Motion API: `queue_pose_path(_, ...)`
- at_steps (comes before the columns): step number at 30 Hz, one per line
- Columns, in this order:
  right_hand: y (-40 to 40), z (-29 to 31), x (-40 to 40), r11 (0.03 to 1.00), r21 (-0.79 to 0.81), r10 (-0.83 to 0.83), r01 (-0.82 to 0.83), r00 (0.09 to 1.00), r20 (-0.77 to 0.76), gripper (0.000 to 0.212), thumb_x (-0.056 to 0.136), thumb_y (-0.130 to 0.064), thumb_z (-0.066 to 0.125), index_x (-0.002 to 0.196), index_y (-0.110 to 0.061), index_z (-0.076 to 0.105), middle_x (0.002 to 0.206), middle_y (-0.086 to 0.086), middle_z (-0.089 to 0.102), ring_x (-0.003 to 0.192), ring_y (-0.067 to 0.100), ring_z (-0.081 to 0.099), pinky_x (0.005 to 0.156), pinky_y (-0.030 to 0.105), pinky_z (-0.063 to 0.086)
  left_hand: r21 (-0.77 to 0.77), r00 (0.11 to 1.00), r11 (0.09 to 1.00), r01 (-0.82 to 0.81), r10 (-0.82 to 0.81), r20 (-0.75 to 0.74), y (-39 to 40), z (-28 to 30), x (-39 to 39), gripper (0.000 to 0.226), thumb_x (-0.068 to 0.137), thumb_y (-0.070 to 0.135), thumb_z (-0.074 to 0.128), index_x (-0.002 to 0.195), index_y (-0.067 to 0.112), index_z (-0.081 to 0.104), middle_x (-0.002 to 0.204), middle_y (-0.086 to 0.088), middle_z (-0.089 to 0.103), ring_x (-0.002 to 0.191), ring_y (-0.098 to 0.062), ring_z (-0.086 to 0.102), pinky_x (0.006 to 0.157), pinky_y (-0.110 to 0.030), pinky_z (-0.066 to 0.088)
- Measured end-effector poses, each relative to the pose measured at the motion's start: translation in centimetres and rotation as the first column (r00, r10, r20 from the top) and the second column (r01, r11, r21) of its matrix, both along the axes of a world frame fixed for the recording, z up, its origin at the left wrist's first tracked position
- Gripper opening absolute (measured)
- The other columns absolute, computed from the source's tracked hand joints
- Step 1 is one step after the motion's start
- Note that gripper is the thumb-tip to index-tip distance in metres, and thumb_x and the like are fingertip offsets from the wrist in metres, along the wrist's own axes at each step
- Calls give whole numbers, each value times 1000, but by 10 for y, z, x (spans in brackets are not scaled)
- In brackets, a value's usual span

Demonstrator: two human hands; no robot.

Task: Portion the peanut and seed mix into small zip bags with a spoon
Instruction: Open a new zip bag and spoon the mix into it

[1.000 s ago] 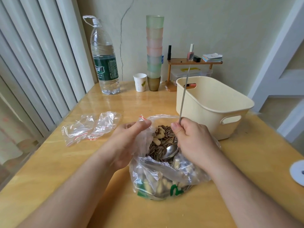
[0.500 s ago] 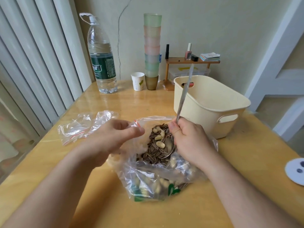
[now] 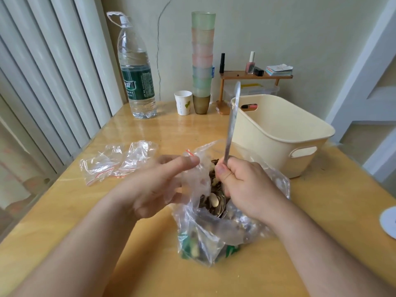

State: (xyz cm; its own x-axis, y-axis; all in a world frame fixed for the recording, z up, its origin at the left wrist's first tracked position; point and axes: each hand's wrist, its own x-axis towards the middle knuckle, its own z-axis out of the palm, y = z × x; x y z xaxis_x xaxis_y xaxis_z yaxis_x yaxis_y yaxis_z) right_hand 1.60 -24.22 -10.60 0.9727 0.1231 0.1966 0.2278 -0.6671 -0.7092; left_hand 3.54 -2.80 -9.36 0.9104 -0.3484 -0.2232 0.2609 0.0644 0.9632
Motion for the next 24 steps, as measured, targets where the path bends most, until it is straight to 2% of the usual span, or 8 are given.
queue_pose_path(3,0,-2,1,1000,21,-16,17,999,-44,35,108,-44,44,89,-19,60,77,2,68,70,27,67,69,40,56,-106,999,993,54,-54,3,-4,1,-1,39,81,34,77,110,7,75,128,-34,66,113,-47,65,83,-48,58)
queue_pose_path(5,-2,-3,2,999,30,-30,31,998,-50,32,108,-44,44,88,-25,61,76,-2,67,69,22,66,68,37,56,-69,997,995,70,-68,30,0,0,0,51,76,39,81,114,5,75,129,-33,66,120,-52,64,93,-60,55)
queue_pose_path(8,-4,0,3,995,85,-58,59,998,-21,30,108,-41,47,82,-32,60,71,-10,64,67,10,62,70,31,49,216,985,976,-20,-17,169,10,7,1,65,63,55,85,110,11,77,122,-27,70,114,-47,68,87,-60,54)
queue_pose_path(11,-6,5,1,994,87,-78,73,995,55,30,107,-42,48,82,-31,61,69,-5,66,68,16,64,72,40,57,562,958,817,-125,-48,283,18,14,0,67,55,67,90,105,24,77,105,-3,78,97,-23,74,79,-39,61)
queue_pose_path(14,-6,12,-2,989,115,-102,89,989,109,29,106,-40,49,83,-28,61,69,-3,66,67,20,64,73,45,58,703,944,680,-209,-46,325,16,16,-3,47,71,62,86,103,31,70,99,6,75,88,-12,73,79,-34,62)
queue_pose_path(19,-11,21,-5,982,145,-150,124,972,180,28,106,-40,48,83,-28,61,72,-11,69,62,14,65,69,42,58,515,805,778,-360,-20,593,6,8,-2,61,62,79,74,103,34,74,113,12,64,105,-6,67,90,-31,55)
queue_pose_path(21,-14,25,-5,977,162,-173,140,962,209,29,106,-39,49,82,-27,61,73,-10,69,60,15,64,68,42,58,380,716,846,-373,2,698,-5,5,-7,51,68,70,77,106,36,72,117,15,61,108,-7,66,92,-24,53)
queue_pose_path(24,-24,29,-3,966,189,-225,179,940,257,31,107,-38,50,80,-25,61,71,-8,68,63,22,65,68,48,57,380,643,851,-363,-66,763,-18,-3,-13,44,73,56,85,108,35,69,111,16,69,103,-5,68,85,-13,50)
